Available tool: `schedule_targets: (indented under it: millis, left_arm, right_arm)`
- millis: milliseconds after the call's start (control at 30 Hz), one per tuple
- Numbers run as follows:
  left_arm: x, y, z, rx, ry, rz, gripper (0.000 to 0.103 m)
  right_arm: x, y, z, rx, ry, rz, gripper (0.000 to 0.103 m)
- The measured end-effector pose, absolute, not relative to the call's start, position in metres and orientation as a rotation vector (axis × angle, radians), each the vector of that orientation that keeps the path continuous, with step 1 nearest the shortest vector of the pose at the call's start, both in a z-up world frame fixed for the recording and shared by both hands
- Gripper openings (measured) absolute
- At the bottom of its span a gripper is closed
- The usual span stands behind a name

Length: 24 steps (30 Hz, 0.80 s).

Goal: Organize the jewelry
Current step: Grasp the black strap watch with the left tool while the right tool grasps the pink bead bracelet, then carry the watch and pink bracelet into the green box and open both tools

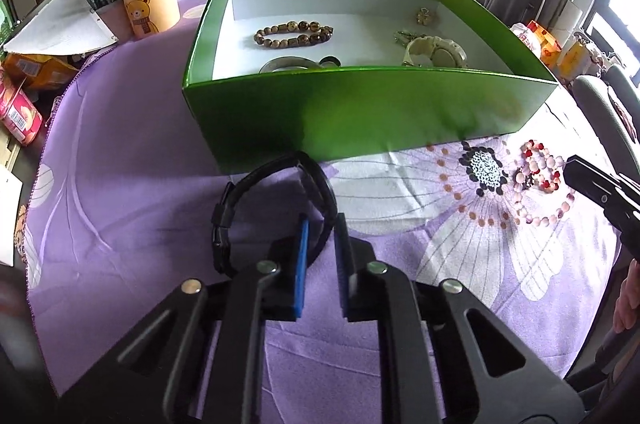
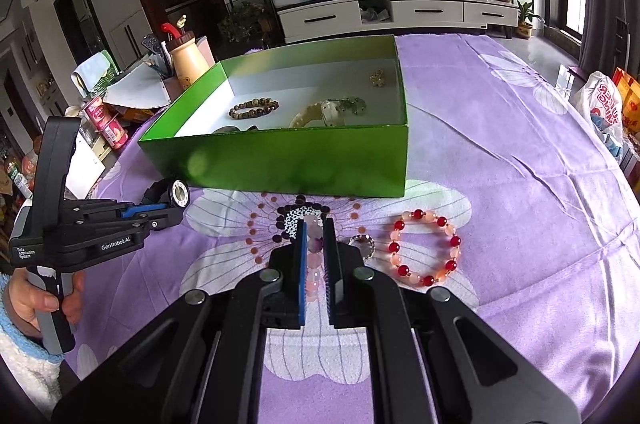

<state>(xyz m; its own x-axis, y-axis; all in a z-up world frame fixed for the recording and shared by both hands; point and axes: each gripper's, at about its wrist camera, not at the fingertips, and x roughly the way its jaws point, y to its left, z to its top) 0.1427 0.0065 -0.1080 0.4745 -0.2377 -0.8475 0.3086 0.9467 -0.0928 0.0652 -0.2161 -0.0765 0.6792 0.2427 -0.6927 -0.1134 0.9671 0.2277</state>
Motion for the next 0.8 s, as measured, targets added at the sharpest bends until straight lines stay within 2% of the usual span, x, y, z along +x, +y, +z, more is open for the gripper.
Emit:
schedule_targets:
  millis: [167,633,800]
  left_arm:
    - [0.138,0.007,-0.101,0.039,0.999,-0.34,0.003]
    - [0.107,0.021,-0.05,-0.135,0.876,-0.408,0.0]
    - [0.114,0.02,-0.057,-0.076,0.913,-0.378,0.003]
  right_arm:
    - [0.063,-0.217,-0.076,0.188,0.799,0.215,0.007]
    - [0.051,-0.218,-0.062,0.173,0.766,0.215,0.007]
    - [0.047,-0.221,-0.061,0.185,0.764,0.212,0.007]
